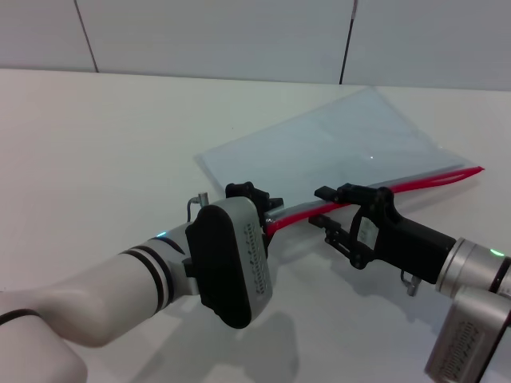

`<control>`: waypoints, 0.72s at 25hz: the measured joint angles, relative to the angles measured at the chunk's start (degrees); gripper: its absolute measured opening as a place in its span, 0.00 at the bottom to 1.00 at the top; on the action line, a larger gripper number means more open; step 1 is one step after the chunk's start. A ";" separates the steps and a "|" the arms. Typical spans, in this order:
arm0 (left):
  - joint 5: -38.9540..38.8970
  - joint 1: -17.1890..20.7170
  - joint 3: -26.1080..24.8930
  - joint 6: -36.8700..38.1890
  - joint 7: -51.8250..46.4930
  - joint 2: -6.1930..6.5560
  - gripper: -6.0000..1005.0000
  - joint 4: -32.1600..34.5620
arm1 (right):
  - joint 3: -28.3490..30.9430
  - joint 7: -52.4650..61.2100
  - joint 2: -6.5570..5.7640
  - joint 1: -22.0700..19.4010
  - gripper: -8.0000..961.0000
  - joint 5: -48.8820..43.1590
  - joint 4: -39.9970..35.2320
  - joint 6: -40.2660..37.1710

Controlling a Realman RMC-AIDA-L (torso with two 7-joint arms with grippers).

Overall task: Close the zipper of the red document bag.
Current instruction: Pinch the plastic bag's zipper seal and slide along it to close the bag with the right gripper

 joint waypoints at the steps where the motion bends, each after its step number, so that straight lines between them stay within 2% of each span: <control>1: 0.04 0.01 0.00 0.00 0.00 0.00 0.06 0.00 | 0.00 0.00 0.00 0.05 0.45 0.01 0.01 0.22; 10: 0.15 0.01 0.10 0.00 0.00 0.00 0.06 0.00 | 0.00 -0.04 0.00 0.70 0.34 -0.14 0.22 1.95; 13: 0.15 0.01 0.10 0.00 0.00 0.00 0.06 0.01 | 0.00 -0.04 0.00 0.76 0.22 -0.35 0.28 1.97; 18: 0.15 0.01 0.09 0.00 0.00 0.00 0.06 -0.01 | -0.12 -0.03 0.00 0.86 0.15 -0.38 0.31 1.98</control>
